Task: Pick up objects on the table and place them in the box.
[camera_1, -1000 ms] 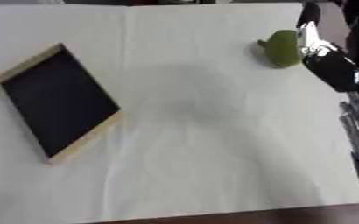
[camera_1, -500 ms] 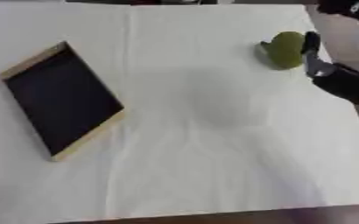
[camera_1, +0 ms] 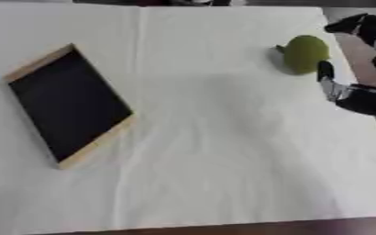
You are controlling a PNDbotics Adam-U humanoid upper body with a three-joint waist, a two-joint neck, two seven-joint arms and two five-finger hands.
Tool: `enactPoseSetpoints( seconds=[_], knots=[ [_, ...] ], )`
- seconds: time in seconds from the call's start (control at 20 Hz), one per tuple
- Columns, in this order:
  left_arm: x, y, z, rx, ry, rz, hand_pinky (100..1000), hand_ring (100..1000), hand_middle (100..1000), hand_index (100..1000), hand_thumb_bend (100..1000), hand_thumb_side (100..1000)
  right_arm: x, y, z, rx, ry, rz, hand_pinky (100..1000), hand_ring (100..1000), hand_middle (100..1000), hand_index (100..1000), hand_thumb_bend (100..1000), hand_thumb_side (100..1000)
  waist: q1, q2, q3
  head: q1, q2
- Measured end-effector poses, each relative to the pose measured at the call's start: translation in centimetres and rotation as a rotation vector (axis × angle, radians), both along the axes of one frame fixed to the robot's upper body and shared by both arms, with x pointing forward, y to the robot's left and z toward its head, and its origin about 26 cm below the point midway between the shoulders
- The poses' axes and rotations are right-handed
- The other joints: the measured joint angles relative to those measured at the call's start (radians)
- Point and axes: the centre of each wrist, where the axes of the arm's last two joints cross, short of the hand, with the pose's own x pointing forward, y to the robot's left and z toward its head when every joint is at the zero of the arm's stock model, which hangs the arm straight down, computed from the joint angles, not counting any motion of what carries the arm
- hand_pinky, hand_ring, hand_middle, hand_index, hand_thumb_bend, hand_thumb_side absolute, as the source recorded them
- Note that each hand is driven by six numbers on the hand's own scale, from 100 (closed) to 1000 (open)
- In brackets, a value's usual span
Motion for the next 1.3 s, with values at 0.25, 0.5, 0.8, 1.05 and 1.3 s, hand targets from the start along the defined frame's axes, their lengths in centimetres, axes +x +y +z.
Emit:
enactPoseSetpoints(
  seconds=[0.25, 0.5, 0.8, 1.05, 1.3],
  knots=[
    [0.0, 0.0, 0.0, 0.001, 0.003, -0.001, 699, 666, 707, 765, 100, 607, 0.3, 0.4, 0.9, 0.108, 0.103, 0.022, 907, 906, 794, 862, 100, 100, 0.0, 0.0, 0.005, -0.001, 0.0],
    [0.0, 0.0, 0.0, 0.002, 0.006, -0.003, 699, 666, 707, 765, 100, 606, 0.6, 0.9, 2.2, 0.148, 0.148, 0.01, 906, 898, 793, 841, 263, 100, -0.002, 0.0, 0.01, -0.004, 0.0],
    [0.0, 0.0, 0.0, 0.004, 0.01, -0.007, 699, 667, 708, 765, 100, 607, 0.9, 1.6, 3.6, 0.15, 0.158, -0.041, 914, 906, 809, 844, 375, 100, -0.003, 0.0, 0.018, -0.008, 0.0],
    [0.0, -0.1, 0.0, 0.005, 0.012, -0.01, 699, 667, 709, 766, 100, 608, 1.0, 1.9, 4.2, 0.115, 0.184, -0.099, 914, 910, 817, 847, 366, 100, -0.008, 0.0, 0.024, -0.009, 0.0],
    [0.2, -0.2, 0.1, 0.005, 0.009, -0.018, 700, 668, 710, 766, 100, 607, 1.1, 2.1, 4.5, 0.083, 0.208, -0.154, 912, 911, 820, 847, 371, 100, -0.01, 0.0, 0.029, -0.009, 0.0]
  ],
)
